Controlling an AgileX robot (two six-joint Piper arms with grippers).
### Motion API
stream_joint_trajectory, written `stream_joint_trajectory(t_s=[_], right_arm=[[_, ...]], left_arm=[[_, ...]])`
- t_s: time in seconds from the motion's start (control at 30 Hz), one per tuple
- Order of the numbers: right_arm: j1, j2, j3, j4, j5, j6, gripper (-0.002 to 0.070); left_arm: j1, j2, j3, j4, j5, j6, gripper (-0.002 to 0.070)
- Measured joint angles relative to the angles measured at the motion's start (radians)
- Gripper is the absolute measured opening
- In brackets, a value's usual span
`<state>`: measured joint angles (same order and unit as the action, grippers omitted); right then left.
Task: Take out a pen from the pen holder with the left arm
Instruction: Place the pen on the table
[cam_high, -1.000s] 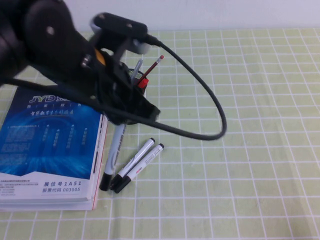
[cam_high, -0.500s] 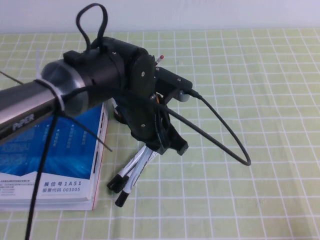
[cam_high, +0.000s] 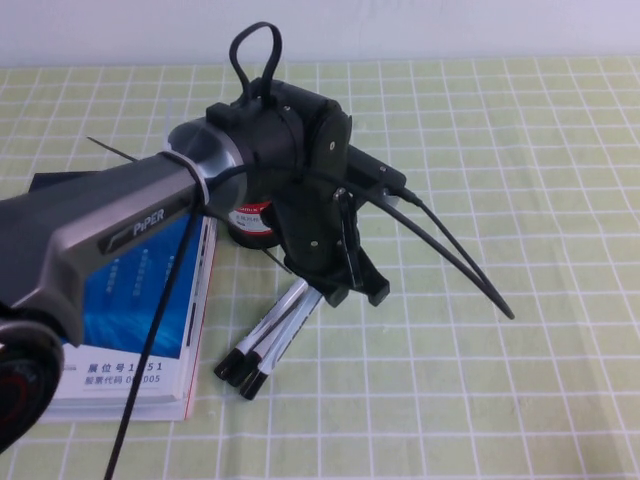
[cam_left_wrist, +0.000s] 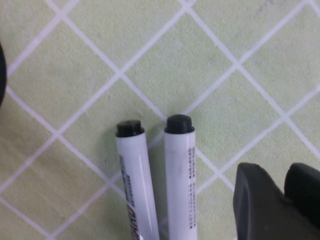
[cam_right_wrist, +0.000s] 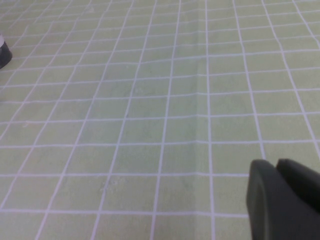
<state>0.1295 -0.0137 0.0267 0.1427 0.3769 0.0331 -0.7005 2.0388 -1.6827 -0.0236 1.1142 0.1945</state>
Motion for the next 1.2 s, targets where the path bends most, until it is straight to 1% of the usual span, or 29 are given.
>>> stream_joint_trajectory(t_s=[0.23, 0.57, 0.93, 1.0, 1.2], right_arm=[[0.000, 0.000, 0.000, 0.000, 0.000, 0.000, -0.0015], [0.000, 0.000, 0.000, 0.000, 0.000, 0.000, -0.0015], [0.000, 0.000, 0.000, 0.000, 0.000, 0.000, -0.0015], [0.000, 0.000, 0.000, 0.000, 0.000, 0.000, -0.0015], [0.000, 0.000, 0.000, 0.000, 0.000, 0.000, -0.0015]], left_arm=[[0.000, 0.027, -0.001, 0.000, 0.004, 0.012, 0.0085], [0.000, 0.071, -0.001, 0.011, -0.048, 0.014, 0.0085], [0.000, 0.088, -0.001, 0.036, -0.062, 0.027, 0.0088], [0.000, 0.088, -0.001, 0.036, -0.066, 0.031, 0.0104], [0.000, 0.088, -0.001, 0.034, -0.076, 0.031, 0.0211]])
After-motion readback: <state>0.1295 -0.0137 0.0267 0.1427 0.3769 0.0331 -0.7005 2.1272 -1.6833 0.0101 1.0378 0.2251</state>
